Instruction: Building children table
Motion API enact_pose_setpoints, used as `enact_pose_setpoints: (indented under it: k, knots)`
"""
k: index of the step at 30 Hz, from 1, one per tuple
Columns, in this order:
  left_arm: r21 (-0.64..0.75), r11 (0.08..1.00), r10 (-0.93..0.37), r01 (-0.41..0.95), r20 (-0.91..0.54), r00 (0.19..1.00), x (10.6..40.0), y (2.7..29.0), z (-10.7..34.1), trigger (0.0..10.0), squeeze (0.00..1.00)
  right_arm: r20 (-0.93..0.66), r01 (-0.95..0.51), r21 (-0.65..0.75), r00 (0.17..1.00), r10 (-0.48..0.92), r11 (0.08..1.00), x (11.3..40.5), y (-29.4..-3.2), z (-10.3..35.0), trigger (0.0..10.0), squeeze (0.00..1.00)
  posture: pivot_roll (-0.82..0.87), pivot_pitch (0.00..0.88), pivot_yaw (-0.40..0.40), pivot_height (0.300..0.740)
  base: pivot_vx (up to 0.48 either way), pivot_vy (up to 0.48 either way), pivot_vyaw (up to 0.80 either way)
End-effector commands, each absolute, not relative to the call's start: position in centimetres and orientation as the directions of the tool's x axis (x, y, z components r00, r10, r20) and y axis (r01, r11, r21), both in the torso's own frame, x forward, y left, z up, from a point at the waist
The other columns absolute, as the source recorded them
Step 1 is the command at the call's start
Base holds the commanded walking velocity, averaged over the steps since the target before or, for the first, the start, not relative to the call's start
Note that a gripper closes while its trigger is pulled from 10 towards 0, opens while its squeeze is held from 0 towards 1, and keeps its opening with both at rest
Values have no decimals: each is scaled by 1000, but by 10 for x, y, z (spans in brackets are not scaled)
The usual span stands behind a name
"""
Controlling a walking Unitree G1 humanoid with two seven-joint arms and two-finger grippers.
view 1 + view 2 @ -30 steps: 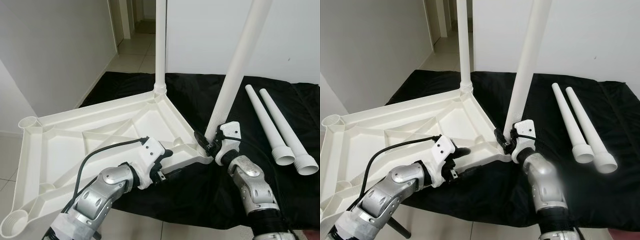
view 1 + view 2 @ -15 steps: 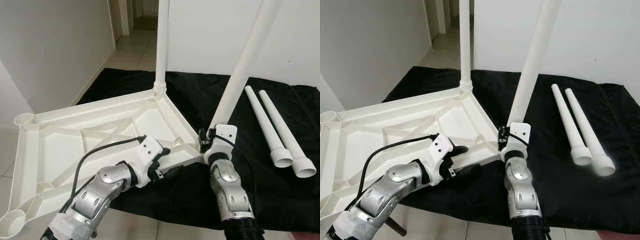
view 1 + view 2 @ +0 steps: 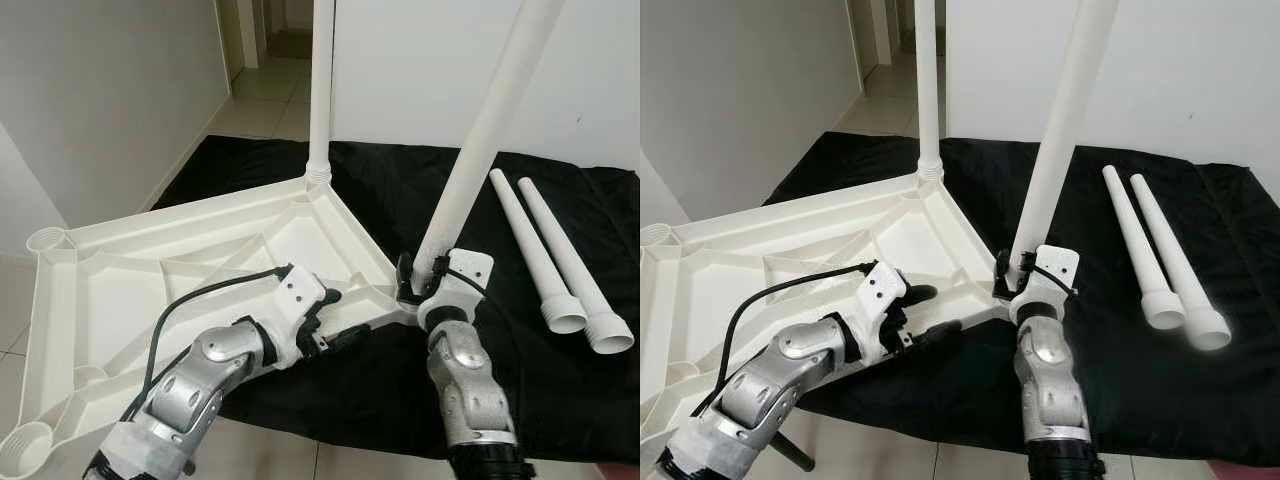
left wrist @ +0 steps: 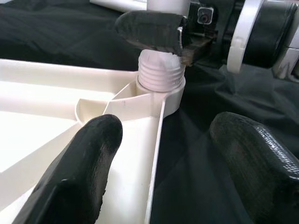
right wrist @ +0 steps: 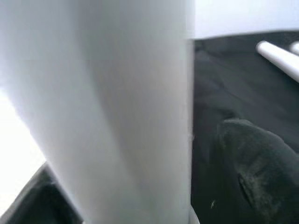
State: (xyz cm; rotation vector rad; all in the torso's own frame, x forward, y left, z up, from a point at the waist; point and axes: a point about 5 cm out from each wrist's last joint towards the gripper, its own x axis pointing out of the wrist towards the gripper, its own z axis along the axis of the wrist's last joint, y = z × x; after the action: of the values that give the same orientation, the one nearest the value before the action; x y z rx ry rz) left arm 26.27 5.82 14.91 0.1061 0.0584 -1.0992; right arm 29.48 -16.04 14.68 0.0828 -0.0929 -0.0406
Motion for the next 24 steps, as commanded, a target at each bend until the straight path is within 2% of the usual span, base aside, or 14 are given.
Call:
enact_pose_setpoints:
  k: [1,4,5,6,10,16,17,19,20,21,23,24]
  knots:
    - [70,440,-888,895,-110,446,264,59,150,10000,0,100,-8,84,995,-1,996,293,-161,148,10000,0,-91,0,46,740,0,0,0]
    - [70,440,-889,896,-107,445,264,58,150,10000,0,107,-70,56,992,64,996,294,-164,148,10000,0,-97,0,47,740,0,0,0]
    - [69,438,-890,896,-106,443,265,58,150,10000,0,105,-160,11,982,158,987,295,-166,148,10000,0,-100,0,47,740,0,0,0]
    - [69,438,-890,896,-106,443,265,58,150,10000,0,105,-160,11,982,158,987,295,-166,148,10000,0,-100,0,47,740,0,0,0]
    - [71,435,-892,897,-103,441,266,56,151,10000,0,47,-404,-115,911,411,908,299,-171,146,10000,0,-104,0,50,740,0,0,0]
    - [74,434,-893,898,-99,439,267,55,152,10000,0,-6,-510,-161,857,516,845,309,-175,143,9765,0,-99,0,48,740,0,0,0]
    - [74,433,-893,898,-97,439,267,54,152,10000,0,-20,-530,-164,845,534,832,311,-176,142,7961,0,-99,0,48,740,0,0,0]
    - [75,432,-894,899,-96,438,267,54,152,10000,0,-32,-548,-171,833,552,818,314,-177,141,7961,0,-96,0,46,740,0,0,0]
    - [75,432,-894,898,-96,438,267,54,152,10000,0,-42,-560,-172,826,562,810,316,-177,139,4353,0,-94,0,45,740,0,0,0]
    - [76,433,-894,898,-96,439,267,54,152,10000,0,-51,-565,-178,823,566,805,317,-177,138,3451,0,-94,0,45,740,0,0,0]
    - [77,433,-893,898,-96,439,267,54,152,10000,0,-59,-572,-180,818,572,800,318,-178,136,3451,0,-91,0,44,740,0,0,0]
    - [76,433,-893,898,-95,439,267,54,153,10000,0,-69,-580,-180,813,578,794,319,-178,134,0,0,-88,0,44,740,0,0,0]
